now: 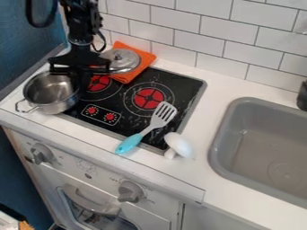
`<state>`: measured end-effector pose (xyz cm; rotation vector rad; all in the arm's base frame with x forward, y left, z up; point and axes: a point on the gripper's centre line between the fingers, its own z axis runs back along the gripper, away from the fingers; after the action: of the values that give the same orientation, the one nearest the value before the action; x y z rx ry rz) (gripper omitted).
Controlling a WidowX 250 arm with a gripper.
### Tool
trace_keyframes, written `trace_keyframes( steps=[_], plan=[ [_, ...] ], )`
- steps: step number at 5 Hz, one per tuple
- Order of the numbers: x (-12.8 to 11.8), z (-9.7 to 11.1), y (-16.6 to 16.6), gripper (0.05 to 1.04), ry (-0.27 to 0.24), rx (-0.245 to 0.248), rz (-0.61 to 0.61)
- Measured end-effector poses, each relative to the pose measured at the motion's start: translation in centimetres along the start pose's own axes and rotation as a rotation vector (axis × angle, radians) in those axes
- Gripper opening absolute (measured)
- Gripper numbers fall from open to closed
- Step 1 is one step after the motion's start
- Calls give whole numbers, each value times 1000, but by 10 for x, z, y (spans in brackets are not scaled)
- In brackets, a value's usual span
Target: Move the silver pot to the lower left of the stove
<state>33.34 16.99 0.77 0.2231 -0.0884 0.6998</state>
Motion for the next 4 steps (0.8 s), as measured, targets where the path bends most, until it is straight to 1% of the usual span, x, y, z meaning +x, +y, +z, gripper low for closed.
trace_keyframes(
  steps=[1,2,3,4],
  plan=[
    [6,-1,-3,73,1,-3,2],
    [10,-1,-6,102,10,-13,-8],
    [9,-1,-6,270,19,-14,-14],
    [11,1,-5,548,16,-7,-12]
  ],
)
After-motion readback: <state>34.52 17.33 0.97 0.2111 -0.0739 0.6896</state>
